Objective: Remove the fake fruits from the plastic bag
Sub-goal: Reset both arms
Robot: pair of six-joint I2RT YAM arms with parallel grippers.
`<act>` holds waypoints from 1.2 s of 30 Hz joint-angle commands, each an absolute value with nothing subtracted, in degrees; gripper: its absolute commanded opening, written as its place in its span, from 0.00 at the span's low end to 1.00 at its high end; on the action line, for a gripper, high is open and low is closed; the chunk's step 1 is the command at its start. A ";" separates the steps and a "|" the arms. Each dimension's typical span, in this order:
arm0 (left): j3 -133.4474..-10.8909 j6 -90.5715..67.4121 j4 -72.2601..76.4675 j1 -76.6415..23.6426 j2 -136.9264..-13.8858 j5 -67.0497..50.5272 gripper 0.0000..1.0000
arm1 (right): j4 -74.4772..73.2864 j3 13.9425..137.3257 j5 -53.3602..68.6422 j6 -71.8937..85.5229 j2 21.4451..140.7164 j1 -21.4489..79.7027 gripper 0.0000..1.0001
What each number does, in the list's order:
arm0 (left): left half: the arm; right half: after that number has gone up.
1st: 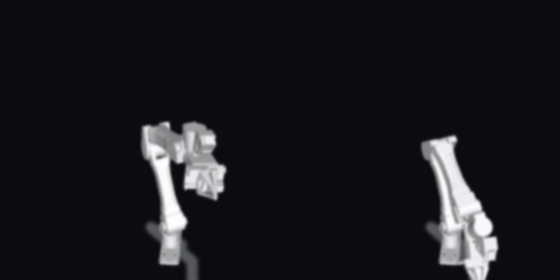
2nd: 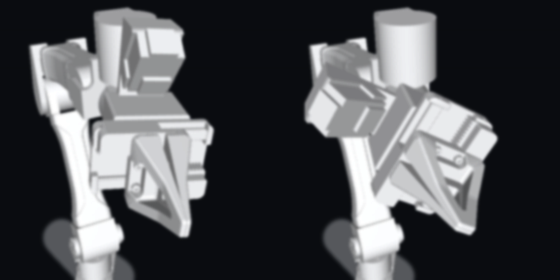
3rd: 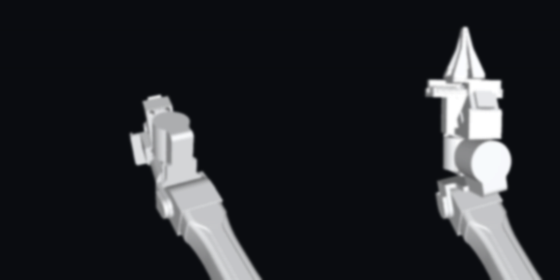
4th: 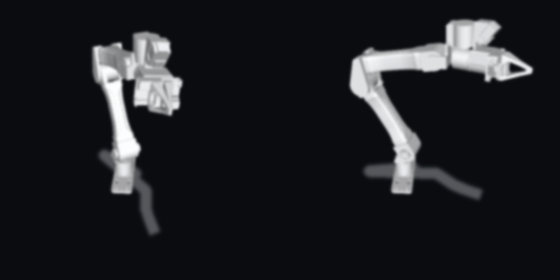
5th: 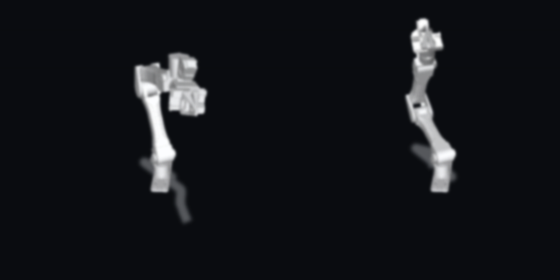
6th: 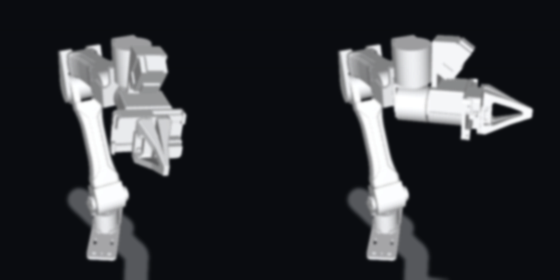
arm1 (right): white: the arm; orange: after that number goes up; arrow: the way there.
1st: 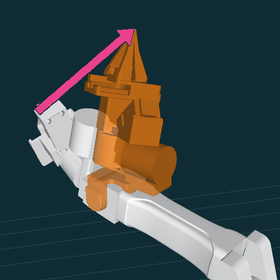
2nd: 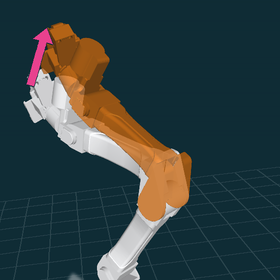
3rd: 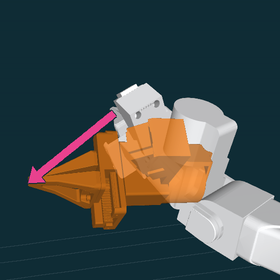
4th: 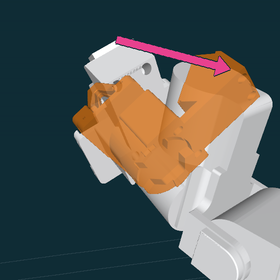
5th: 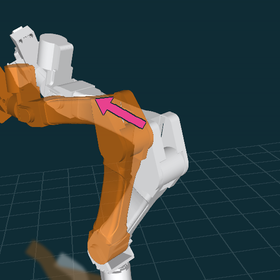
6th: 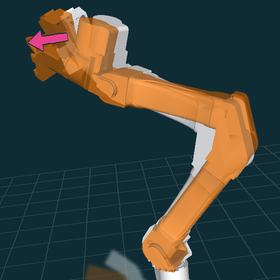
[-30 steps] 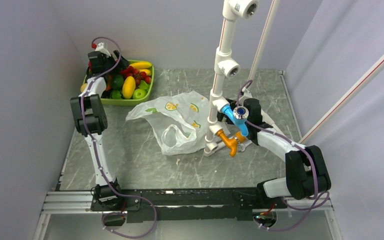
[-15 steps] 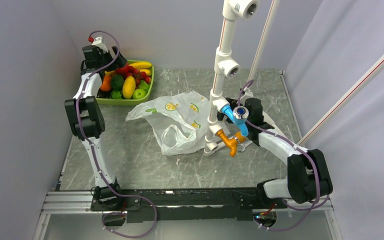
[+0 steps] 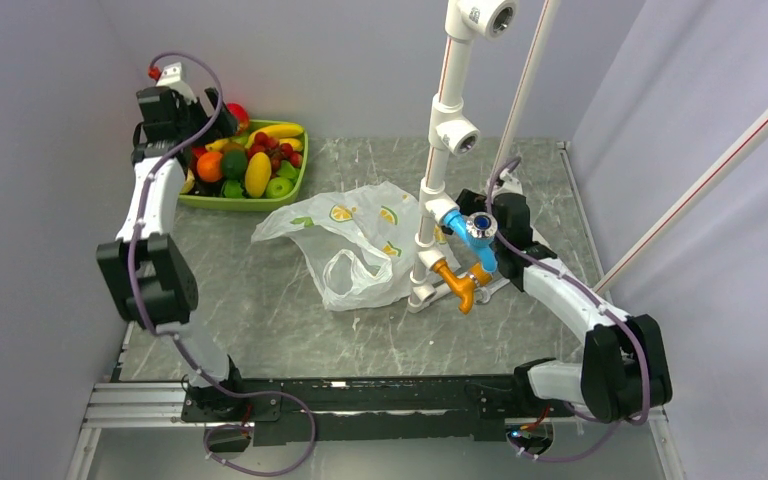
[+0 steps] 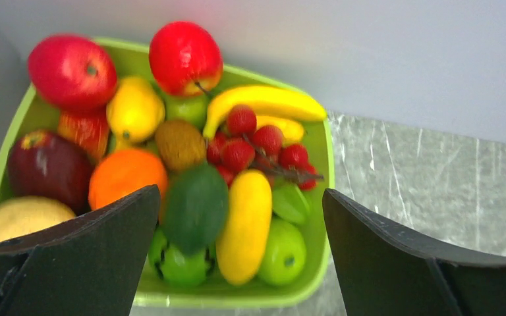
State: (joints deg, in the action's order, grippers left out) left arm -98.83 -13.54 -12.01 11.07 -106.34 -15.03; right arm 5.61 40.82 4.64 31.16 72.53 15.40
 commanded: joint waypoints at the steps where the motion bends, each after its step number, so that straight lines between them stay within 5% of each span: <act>1: -86.96 -17.22 -12.31 11.23 -91.98 -15.87 0.99 | 0.51 44.41 -0.53 33.29 68.85 15.22 0.92; 12: -65.90 -20.69 -18.54 10.92 -57.88 -24.68 0.99 | -16.28 43.54 -3.19 31.72 51.21 15.35 1.00; 23: -67.77 -22.68 -25.06 10.97 -31.54 -24.70 0.99 | -38.11 53.02 -9.32 26.39 31.74 15.46 1.00; 36: -78.16 -24.34 -26.35 10.94 -22.95 -19.74 0.99 | -52.97 75.05 -21.42 19.77 20.95 15.47 1.00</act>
State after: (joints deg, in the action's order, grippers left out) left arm -73.80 -24.23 -25.32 11.00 -24.21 -22.55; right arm -47.83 71.07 -16.62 22.44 21.71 15.40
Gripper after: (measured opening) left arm 0.994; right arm 0.994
